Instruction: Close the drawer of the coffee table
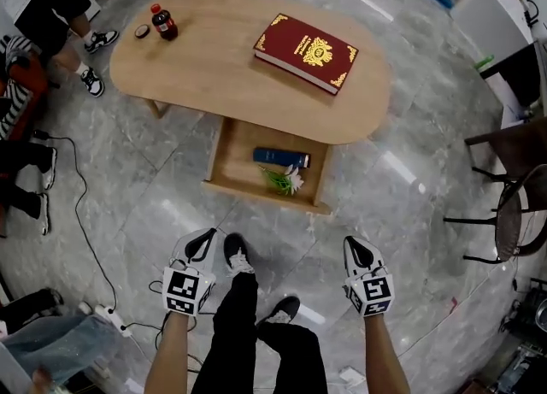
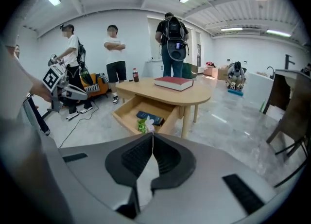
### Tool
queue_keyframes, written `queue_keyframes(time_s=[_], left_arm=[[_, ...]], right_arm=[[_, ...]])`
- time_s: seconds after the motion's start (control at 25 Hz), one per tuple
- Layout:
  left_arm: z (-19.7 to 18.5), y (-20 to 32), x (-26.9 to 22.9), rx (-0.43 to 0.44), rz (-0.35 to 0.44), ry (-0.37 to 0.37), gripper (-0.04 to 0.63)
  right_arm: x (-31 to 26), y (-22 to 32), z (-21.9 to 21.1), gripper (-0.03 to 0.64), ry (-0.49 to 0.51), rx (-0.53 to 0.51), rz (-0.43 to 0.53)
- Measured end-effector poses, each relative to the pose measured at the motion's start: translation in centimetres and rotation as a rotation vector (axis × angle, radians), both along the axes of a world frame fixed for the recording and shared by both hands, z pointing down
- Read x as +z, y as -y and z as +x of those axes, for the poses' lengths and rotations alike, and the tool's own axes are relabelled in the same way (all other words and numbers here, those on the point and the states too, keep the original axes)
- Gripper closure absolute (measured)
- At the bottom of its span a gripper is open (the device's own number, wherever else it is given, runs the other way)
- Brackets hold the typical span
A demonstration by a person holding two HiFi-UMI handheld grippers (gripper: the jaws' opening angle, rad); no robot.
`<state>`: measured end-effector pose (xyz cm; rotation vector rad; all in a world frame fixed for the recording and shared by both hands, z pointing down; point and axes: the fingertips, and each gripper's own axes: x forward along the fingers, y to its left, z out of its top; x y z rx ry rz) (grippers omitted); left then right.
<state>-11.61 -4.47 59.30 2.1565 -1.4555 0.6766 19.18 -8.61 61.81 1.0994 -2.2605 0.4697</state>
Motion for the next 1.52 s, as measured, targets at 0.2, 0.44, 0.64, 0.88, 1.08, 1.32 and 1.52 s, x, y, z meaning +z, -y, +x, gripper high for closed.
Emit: queue_keyframes(time_s=[0.2, 0.44, 0.64, 0.88, 1.08, 1.32, 1.52], left_arm=[[-1.0, 1.0, 8.3, -0.061, 0.055, -0.011, 0.586], [0.6, 3.6, 18.6, -0.026, 0.110, -0.038, 0.586], [0.9, 5.4, 21.9, -0.036, 0.223, -0.038, 0.586], [1.1, 6.9, 22.0, -0.100, 0.340, -0.049, 0.586], [2.3, 7.6, 20.9, -0.071, 0.370, -0.070, 0.586], [2.3, 8.3, 19.8, -0.080, 0.363, -0.085, 0.586], [2.4, 8.1, 19.3, -0.056, 0.354, -0.077, 0.586]], right_arm=[[7.2, 2.6, 0.7, 0.598, -0.004, -0.013, 0.128], [16.3, 3.6, 0.7, 0.598, -0.013, -0.089, 0.235], [18.8, 4.0, 0.0, 0.517, 0.062, -0.230, 0.308], [18.2, 5.5, -1.3, 0.497, 0.064, -0.368, 0.389], [17.7, 4.8, -1.9, 0.515, 0.092, -0.393, 0.409], [17.4, 5.0, -2.2, 0.515, 0.132, -0.350, 0.401], [16.9, 4.8, -2.1, 0.517, 0.123, -0.388, 0.375]])
